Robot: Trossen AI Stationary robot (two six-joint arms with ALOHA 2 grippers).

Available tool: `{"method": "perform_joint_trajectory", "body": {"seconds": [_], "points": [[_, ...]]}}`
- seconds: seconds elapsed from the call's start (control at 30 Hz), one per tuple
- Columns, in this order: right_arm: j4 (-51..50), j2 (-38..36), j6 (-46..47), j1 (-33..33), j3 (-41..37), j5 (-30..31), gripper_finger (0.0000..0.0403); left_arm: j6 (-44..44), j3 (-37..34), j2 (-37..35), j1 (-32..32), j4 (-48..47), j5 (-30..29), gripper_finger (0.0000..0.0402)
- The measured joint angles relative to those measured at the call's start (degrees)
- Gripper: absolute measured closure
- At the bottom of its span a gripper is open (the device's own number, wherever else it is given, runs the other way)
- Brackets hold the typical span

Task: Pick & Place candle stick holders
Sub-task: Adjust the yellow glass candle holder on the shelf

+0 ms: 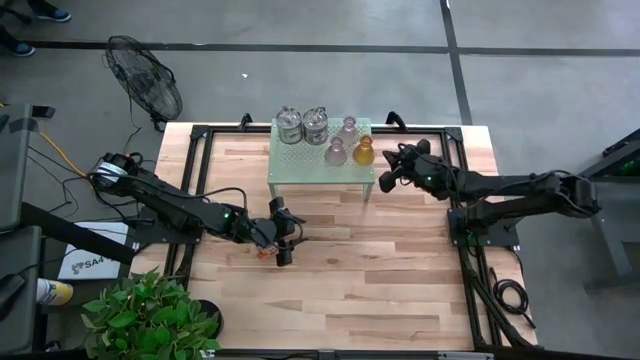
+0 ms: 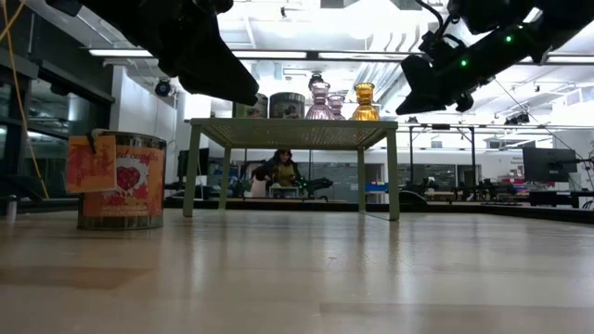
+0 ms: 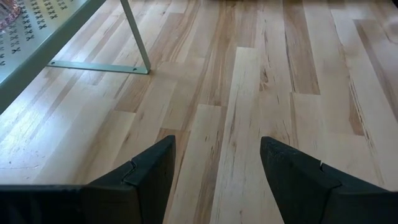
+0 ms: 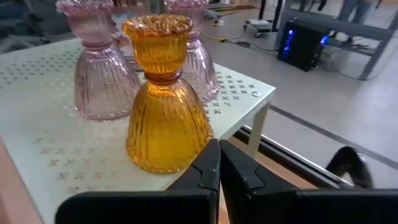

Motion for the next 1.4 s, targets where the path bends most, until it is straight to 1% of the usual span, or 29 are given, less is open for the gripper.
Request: {"method": "perform_joint_trajectory", "body": {"seconds": [0.17,0.37,0.5,0.67,0.83,0.97,1.4], "points": [[3.1,0.0,1.4,-2.8,-1.4,-6.6,0.0403,0.0,0.0,0.0,0.0,0.0,0.0,0.0172],[4.0,0.0,1.2,-5.1,-1.5,-8.4,0.0403,0.0,0.0,0.0,0.0,0.0,0.0,0.0172],[5.0,0.6,0.3,-6.8,-1.5,-12.6,0.0403,0.0,0.0,0.0,0.0,0.0,0.0,0.0172],[5.5,3.0,-0.8,-8.5,-1.5,-15.0,0.0403,0.0,0.0,0.0,0.0,0.1,0.0,0.0172],[9.3,6.4,-1.6,-9.8,-1.5,-17.7,0.0403,0.0,0.0,0.0,0.0,0.1,0.0,0.0172],[11.9,8.4,-1.6,-9.9,-1.5,-18.6,0.0403,0.0,0.0,0.0,0.0,0.0,0.0,0.0172],[14.0,9.1,-1.8,-9.9,-1.5,-22.9,0.0403,0.0,0.0,0.0,0.0,-0.1,0.0,0.0172]]}}
